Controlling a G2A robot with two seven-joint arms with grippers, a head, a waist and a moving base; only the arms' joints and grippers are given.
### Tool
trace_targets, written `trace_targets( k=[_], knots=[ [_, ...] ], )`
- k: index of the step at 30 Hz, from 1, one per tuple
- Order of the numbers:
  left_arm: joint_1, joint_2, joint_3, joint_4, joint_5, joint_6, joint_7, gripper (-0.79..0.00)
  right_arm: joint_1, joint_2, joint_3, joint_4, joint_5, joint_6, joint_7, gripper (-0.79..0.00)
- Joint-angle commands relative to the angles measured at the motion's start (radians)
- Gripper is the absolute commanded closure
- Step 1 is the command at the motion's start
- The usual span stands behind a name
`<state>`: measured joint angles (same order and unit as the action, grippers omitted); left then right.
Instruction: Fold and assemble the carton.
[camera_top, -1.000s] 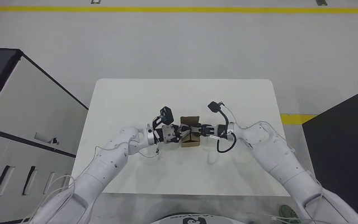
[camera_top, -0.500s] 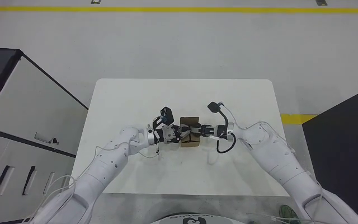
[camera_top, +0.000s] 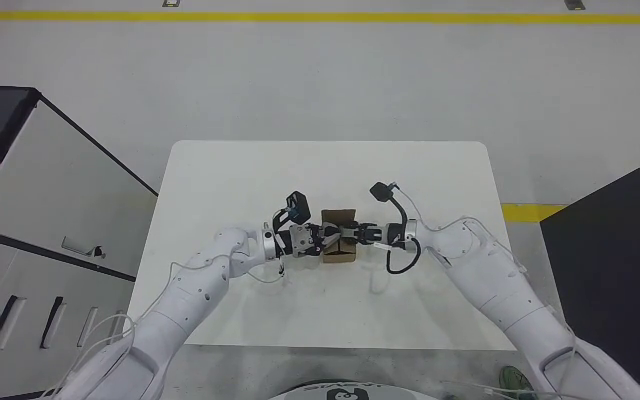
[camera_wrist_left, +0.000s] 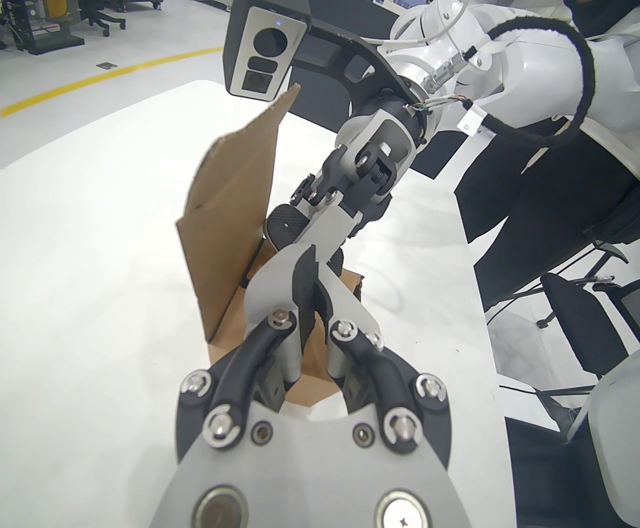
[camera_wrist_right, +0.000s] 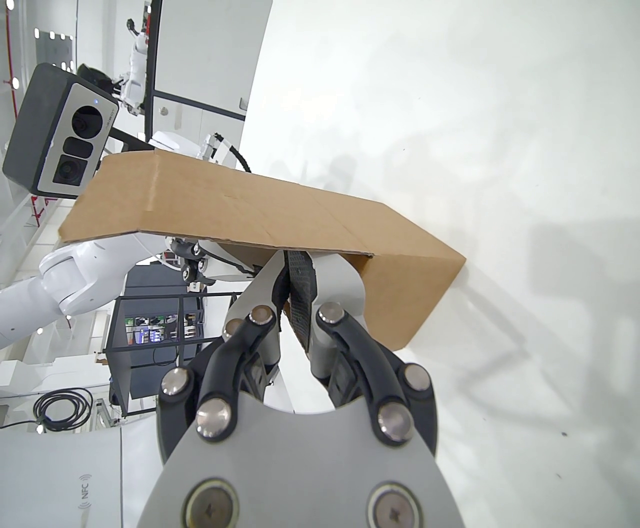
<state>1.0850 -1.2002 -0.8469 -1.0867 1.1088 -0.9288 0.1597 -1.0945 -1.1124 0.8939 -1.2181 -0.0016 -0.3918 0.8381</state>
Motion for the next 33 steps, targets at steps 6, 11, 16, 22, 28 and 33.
trace_targets(
  k=[6,11,16,22,28,33],
  knots=[
    [0.002,-0.001,-0.003,-0.001,-0.002,-0.005,-0.004,0.000,-0.001,-0.003,-0.001,0.011,0.002,0.009,0.005,0.000],
    [0.005,0.000,-0.007,-0.003,0.000,-0.006,-0.002,0.000,-0.007,-0.001,0.009,-0.003,0.008,-0.012,-0.001,0.000],
    [0.008,0.000,-0.010,-0.004,0.003,-0.007,-0.001,0.000,-0.019,0.002,0.019,-0.016,0.006,-0.018,0.002,0.000],
    [0.011,0.000,-0.012,0.002,0.002,-0.010,-0.005,0.000,-0.017,-0.001,0.012,-0.008,-0.002,0.005,0.003,0.000],
    [0.013,0.001,-0.017,-0.007,0.004,-0.010,-0.004,0.000,-0.018,-0.002,0.017,-0.016,-0.005,-0.001,-0.002,0.000],
    [0.017,0.002,-0.021,-0.008,0.005,-0.012,-0.003,0.000,-0.024,0.000,0.022,-0.021,-0.009,0.004,0.003,0.000]
  ],
)
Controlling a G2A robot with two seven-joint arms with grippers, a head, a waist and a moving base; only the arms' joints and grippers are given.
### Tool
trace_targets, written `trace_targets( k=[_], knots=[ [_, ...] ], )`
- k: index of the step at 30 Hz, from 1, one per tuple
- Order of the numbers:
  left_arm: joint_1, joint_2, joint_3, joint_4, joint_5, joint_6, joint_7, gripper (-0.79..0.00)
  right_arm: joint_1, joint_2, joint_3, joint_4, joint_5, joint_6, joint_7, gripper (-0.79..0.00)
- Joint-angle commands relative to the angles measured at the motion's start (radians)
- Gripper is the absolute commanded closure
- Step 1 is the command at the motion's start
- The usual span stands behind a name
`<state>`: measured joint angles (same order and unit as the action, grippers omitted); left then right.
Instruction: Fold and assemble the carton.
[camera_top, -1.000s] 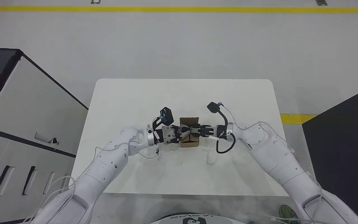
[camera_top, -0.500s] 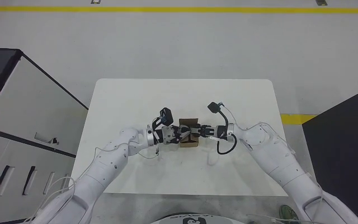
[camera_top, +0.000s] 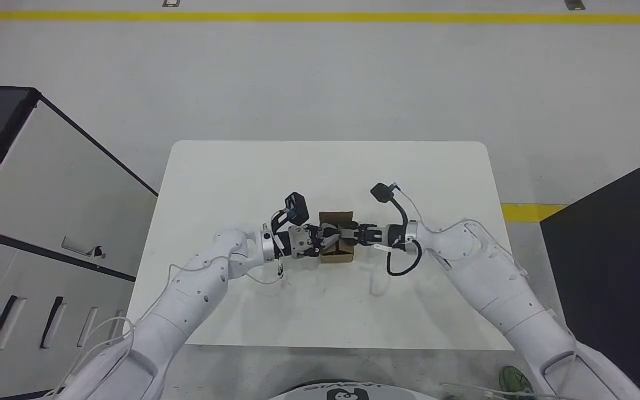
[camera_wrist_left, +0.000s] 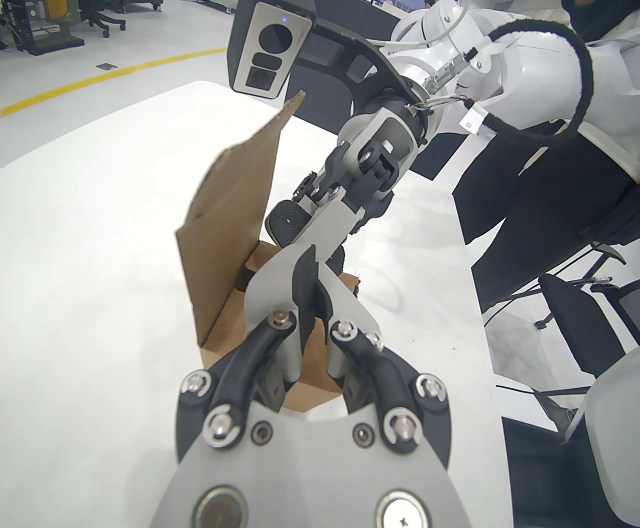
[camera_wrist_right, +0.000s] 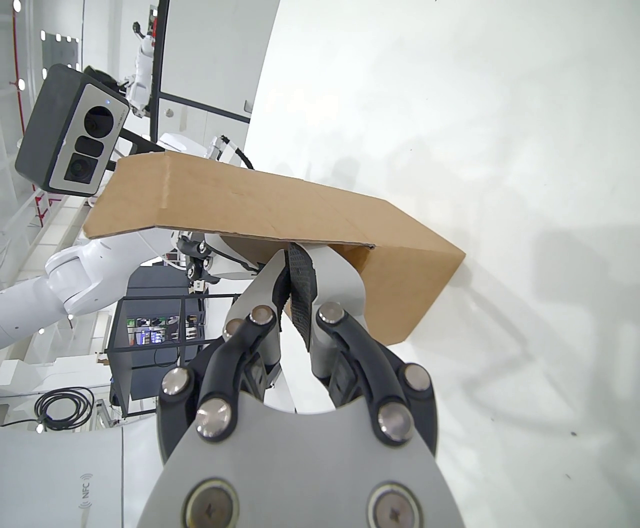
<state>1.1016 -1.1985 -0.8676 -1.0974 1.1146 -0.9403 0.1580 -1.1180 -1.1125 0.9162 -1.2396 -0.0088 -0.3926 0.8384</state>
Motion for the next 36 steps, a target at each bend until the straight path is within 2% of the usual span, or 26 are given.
trace_targets(
  k=[1,36],
  knots=[
    [0.000,0.000,0.000,0.006,-0.001,0.000,-0.003,0.000,0.000,0.000,-0.001,0.003,-0.003,0.009,0.003,0.000],
    [0.004,-0.005,-0.009,0.008,-0.015,-0.006,-0.004,0.000,-0.006,-0.003,0.013,-0.003,0.003,-0.013,0.013,0.000]
  ],
)
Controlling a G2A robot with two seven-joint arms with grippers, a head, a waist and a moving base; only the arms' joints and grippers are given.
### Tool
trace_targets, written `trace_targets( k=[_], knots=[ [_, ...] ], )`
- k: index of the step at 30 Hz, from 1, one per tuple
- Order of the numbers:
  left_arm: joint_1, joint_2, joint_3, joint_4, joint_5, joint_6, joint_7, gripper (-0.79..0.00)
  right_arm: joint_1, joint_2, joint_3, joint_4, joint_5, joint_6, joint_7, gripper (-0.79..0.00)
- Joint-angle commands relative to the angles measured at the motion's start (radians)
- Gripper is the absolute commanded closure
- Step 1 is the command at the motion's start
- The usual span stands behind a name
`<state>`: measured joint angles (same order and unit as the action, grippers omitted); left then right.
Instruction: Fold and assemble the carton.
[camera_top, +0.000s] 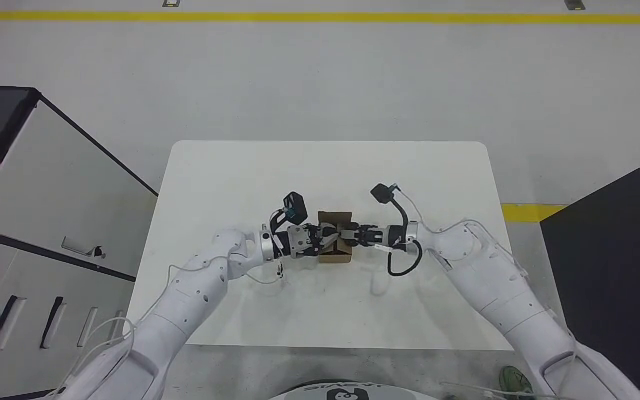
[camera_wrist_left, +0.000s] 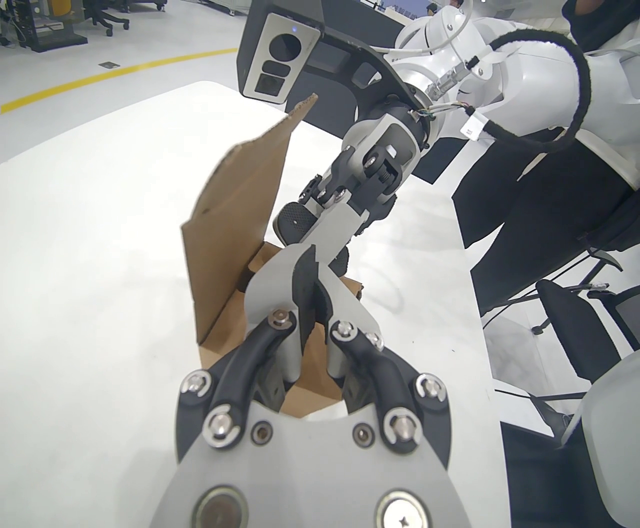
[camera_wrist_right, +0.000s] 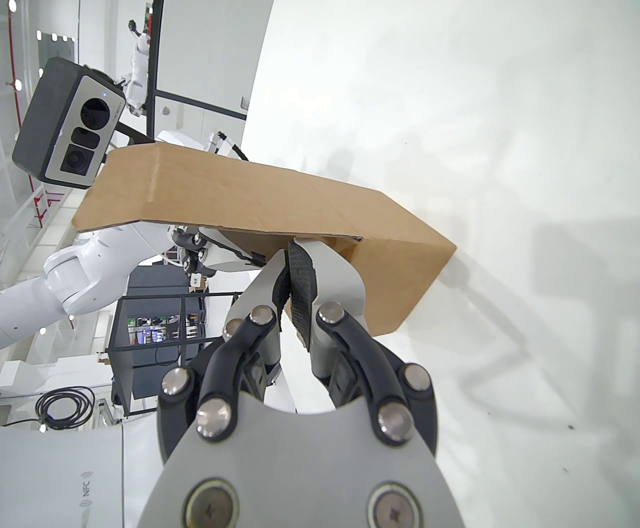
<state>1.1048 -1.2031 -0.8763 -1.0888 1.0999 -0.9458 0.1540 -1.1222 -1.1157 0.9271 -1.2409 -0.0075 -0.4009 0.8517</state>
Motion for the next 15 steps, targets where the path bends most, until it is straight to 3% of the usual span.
trace_targets(
  k=[1,15],
  knots=[
    [0.001,0.000,0.000,-0.002,0.000,-0.001,0.001,0.000,-0.002,0.001,0.004,-0.005,0.000,-0.009,0.000,0.000],
    [0.008,0.000,-0.011,-0.001,-0.005,-0.007,0.020,0.000,0.008,-0.004,-0.010,-0.013,-0.038,0.031,-0.006,0.000]
  ],
)
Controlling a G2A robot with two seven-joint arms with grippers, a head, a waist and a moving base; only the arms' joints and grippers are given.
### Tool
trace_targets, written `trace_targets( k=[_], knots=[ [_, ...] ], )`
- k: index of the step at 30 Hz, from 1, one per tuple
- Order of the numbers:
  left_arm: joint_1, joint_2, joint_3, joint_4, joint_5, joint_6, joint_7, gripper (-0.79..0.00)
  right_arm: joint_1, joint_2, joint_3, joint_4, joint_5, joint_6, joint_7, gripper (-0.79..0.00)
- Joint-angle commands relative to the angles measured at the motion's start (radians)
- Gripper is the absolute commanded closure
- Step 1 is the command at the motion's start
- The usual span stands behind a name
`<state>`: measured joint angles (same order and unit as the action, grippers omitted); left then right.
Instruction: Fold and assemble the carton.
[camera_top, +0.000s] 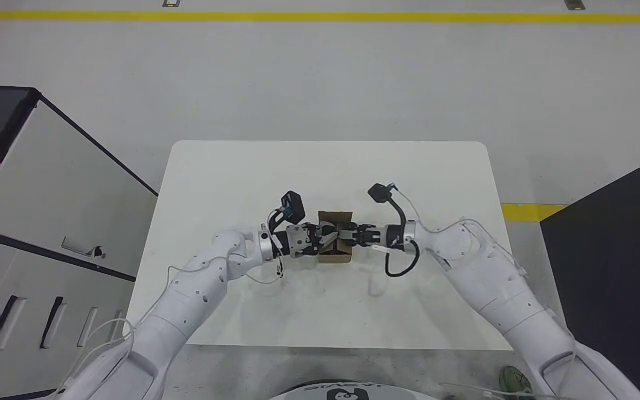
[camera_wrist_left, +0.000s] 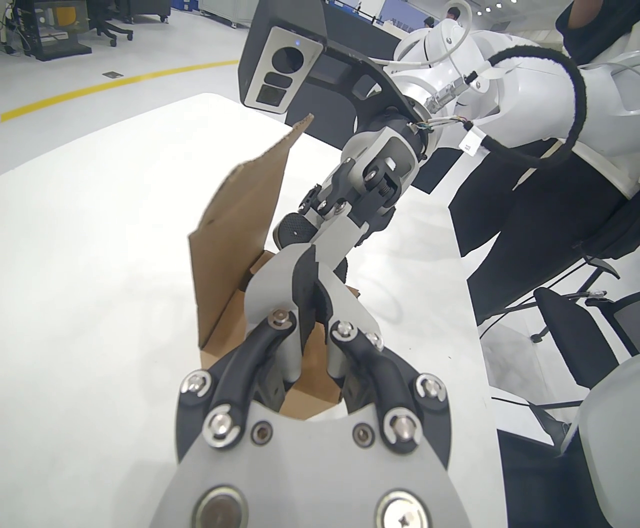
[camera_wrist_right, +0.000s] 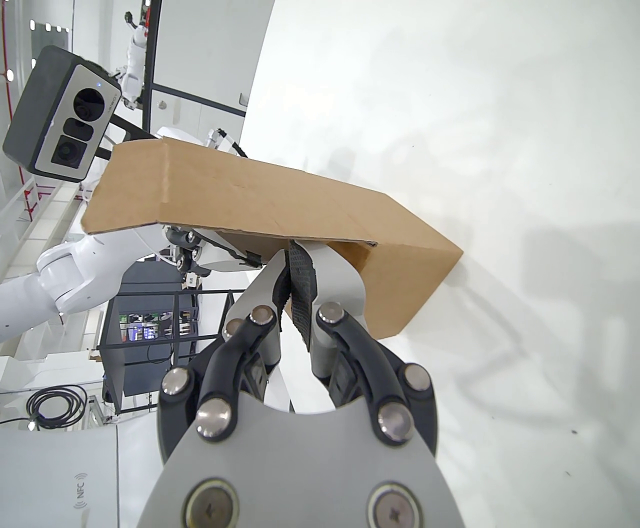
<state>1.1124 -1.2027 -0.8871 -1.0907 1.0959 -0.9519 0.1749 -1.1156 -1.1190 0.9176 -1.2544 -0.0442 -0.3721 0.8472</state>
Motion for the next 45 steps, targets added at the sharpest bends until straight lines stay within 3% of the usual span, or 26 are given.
trace_targets(
  k=[1,28,36,37,38,39,41,42,44,45],
  knots=[
    [0.000,0.000,0.000,0.001,-0.001,-0.002,-0.002,0.000,0.002,-0.001,-0.002,0.001,-0.001,0.004,-0.002,0.000],
    [-0.011,-0.004,-0.004,0.025,-0.014,-0.022,-0.018,0.000,0.018,-0.011,-0.010,0.006,0.007,0.034,0.008,0.000],
    [-0.007,0.000,-0.018,0.012,-0.013,-0.023,-0.011,0.000,-0.005,-0.001,0.037,0.010,0.060,-0.020,0.011,0.000],
    [-0.003,0.002,-0.022,0.005,-0.010,-0.026,-0.009,0.000,-0.012,0.002,0.047,0.008,0.077,-0.033,0.017,-0.043],
    [0.001,0.004,-0.027,-0.005,-0.009,-0.035,-0.005,0.000,-0.019,0.005,0.059,0.008,0.095,-0.047,0.026,-0.326],
    [0.006,0.007,-0.032,-0.013,-0.005,-0.042,-0.004,0.000,-0.026,0.008,0.070,0.006,0.112,-0.063,0.036,-0.505],
    [0.016,0.013,-0.044,-0.036,0.003,-0.053,-0.002,0.000,-0.039,0.015,0.095,0.005,0.143,-0.090,0.057,-0.705],
    [0.023,0.016,-0.051,-0.046,0.007,-0.056,-0.002,0.000,-0.047,0.019,0.108,0.003,0.161,-0.104,0.066,-0.776],
    [0.036,0.023,-0.062,-0.074,0.015,-0.060,-0.007,-0.185,-0.061,0.026,0.133,-0.001,0.196,-0.127,0.087,-0.785],
    [0.043,0.026,-0.068,-0.088,0.018,-0.060,-0.009,-0.169,-0.067,0.029,0.146,-0.003,0.210,-0.137,0.097,-0.785]
  ],
)
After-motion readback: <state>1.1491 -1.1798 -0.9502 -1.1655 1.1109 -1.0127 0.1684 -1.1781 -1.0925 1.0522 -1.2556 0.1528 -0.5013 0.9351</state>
